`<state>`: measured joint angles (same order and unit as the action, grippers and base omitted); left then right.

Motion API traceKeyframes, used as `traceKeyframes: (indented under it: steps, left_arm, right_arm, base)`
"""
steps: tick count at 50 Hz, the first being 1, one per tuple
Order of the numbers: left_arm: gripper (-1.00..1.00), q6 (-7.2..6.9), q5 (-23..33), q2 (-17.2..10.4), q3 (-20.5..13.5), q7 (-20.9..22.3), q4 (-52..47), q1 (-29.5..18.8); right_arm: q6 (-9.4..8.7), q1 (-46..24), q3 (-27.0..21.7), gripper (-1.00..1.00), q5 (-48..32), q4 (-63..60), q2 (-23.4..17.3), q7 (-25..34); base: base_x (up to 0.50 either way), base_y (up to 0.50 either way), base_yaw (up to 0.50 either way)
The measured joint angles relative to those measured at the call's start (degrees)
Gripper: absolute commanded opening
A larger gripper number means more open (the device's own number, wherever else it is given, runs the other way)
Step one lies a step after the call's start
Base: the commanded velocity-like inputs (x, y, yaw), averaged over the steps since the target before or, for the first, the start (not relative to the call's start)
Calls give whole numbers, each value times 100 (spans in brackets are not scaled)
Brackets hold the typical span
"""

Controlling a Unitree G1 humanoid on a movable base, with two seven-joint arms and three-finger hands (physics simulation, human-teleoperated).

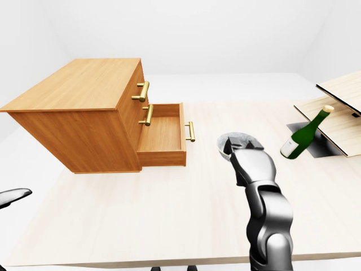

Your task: Put the bowl on top of the cabinet.

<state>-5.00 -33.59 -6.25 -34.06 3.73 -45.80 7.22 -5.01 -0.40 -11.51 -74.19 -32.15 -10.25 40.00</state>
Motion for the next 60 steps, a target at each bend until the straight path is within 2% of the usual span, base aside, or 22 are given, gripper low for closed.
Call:
traceKeyframes:
  steps: [12, 18, 27, 35, 49, 60]
  left_arm:
    - [100, 0, 18, 6, 22, 3, 14, 9]
    - [100, 0, 53, 33, 48, 29, -6, 32]
    - [100, 0, 77, 68, 57, 67, -48, 64]
    - [100, 0, 89, 88, 59, 88, -74, 82]
    - [100, 0, 121, 93, 75, 97, -52, 70]
    - [100, 0, 115, 54, 76, 51, 11, 23]
  right_arm:
    - [0, -162, 742, -100, -961, -1071, 666, 0]
    - [0, -177, 1261, -100, -1403, -1694, 1087, 0]
    - [0, 212, 2308, -100, -1880, -2534, 1640, 0]
    - [0, 444, 2830, -100, -2087, -2785, 1873, 0]
    - [0, 478, 3110, -100, -2283, -2785, 2026, -1]
    - [-1, -845, 2604, -100, -2824, -2768, 2170, 0]
  base:
    - [0, 0, 0]
    - [0, 0, 0]
    - [0, 0, 0]
    - [0, 0, 0]
    - [0, 0, 0]
    - [0, 0, 0]
